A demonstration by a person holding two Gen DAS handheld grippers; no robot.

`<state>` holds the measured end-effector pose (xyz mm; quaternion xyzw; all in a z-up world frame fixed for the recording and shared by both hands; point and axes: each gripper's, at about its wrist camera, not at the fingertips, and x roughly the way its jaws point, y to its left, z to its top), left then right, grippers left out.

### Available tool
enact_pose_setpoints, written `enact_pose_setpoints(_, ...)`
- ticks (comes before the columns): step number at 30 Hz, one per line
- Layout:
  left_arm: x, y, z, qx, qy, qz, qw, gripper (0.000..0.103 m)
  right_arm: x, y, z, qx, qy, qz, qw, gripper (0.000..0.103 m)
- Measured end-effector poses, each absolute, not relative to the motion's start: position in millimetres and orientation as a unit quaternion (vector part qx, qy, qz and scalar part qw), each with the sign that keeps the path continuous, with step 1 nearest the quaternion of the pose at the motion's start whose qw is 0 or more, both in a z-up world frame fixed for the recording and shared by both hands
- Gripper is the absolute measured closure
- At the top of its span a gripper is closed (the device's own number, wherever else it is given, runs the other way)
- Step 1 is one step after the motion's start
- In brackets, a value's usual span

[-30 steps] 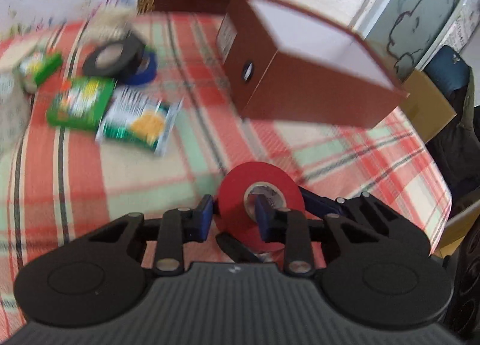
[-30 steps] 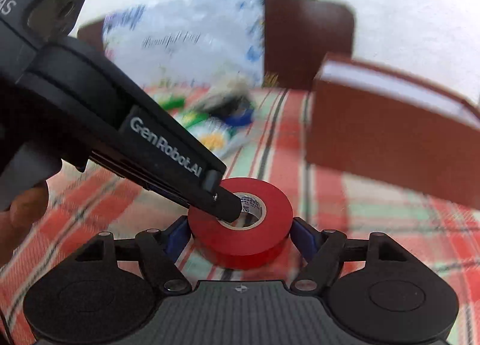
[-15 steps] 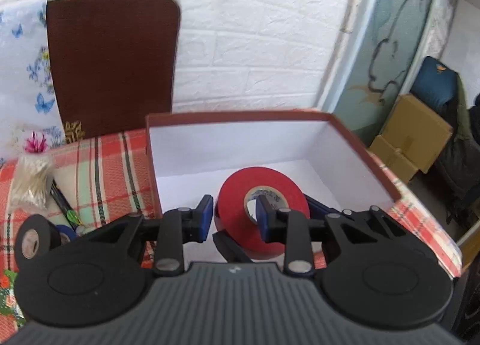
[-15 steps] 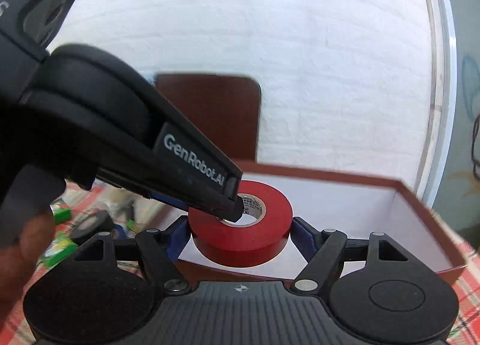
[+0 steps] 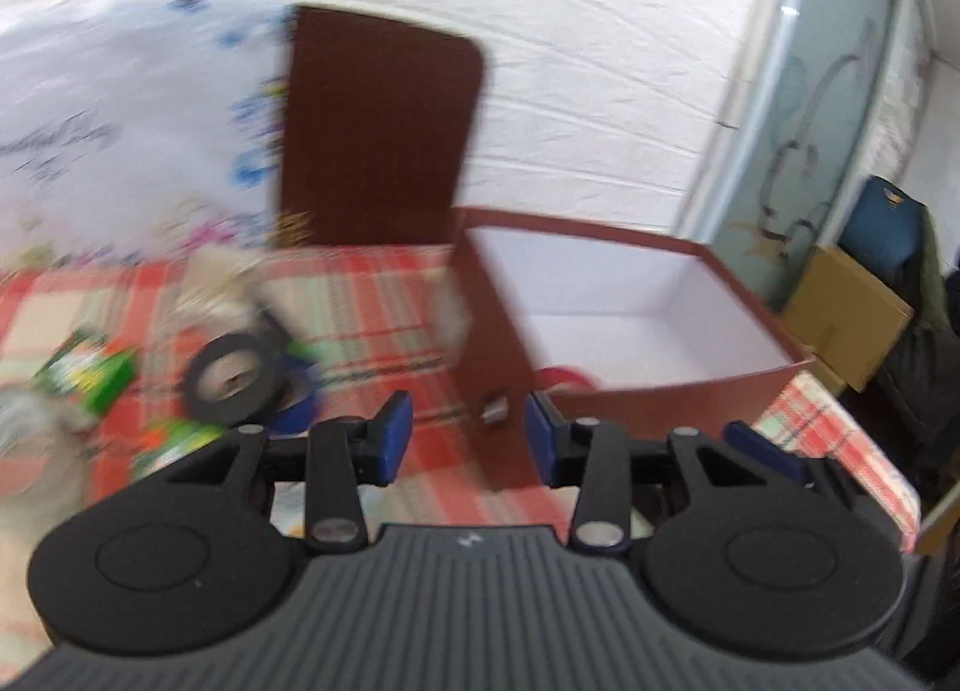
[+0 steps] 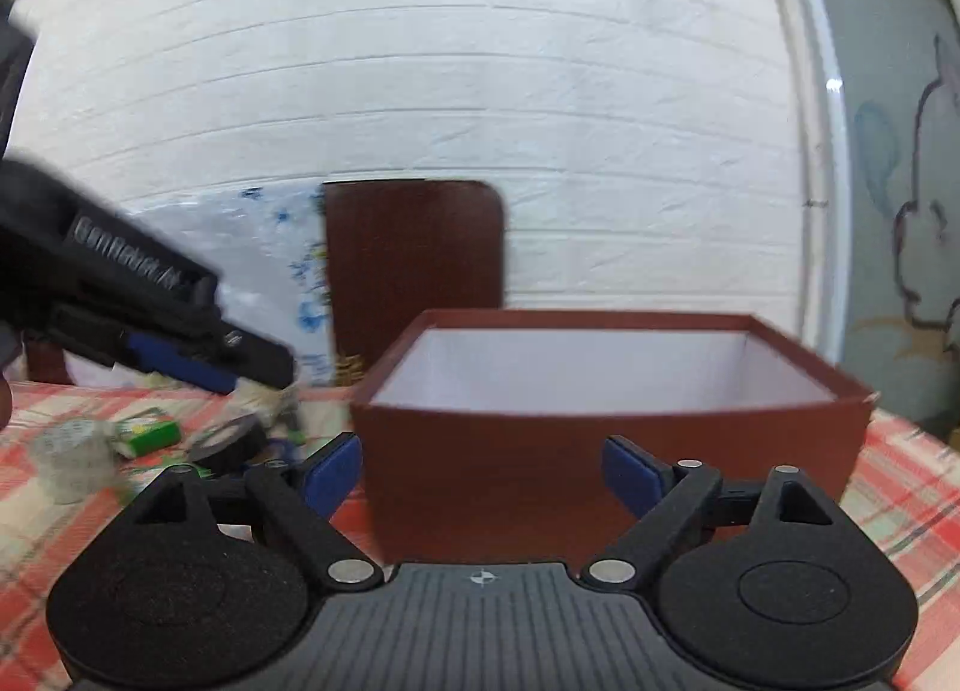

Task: Organize objects
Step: 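Grasp the green-and-white snack packet with the right gripper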

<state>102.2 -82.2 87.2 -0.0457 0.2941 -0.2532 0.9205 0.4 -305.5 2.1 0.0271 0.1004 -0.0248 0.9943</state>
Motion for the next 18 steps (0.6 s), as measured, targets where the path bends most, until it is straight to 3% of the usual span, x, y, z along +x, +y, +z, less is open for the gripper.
enact_pose_setpoints(3, 99.9, -33.4, 64.2, -0.044, 0.329, -0.179, 0.926, 0.06, 0.4, -280.3, -0.6, 0.027, 0.136, 0.029, 0.99, 0.017)
enact_pose_setpoints(6, 98.2, 6.2, 39.8, -0.058, 0.357, -0.123, 0.924, 0.06, 30.1, -245.4, -19.8, 0.019, 0.199, 0.074, 0.977, 0.026)
enact_pose_setpoints(10, 94.2, 42.2, 21.8, -0.091, 0.371, -0.095, 0.919, 0.06, 29.1, -207.8, -27.8, -0.004, 0.241, 0.118, 0.963, 0.028)
enact_pose_setpoints(18, 85.8, 68.0, 16.8, -0.134, 0.371, -0.102, 0.913, 0.06, 76.4, -164.9, -41.0, -0.09, 0.292, 0.119, 0.945, 0.011)
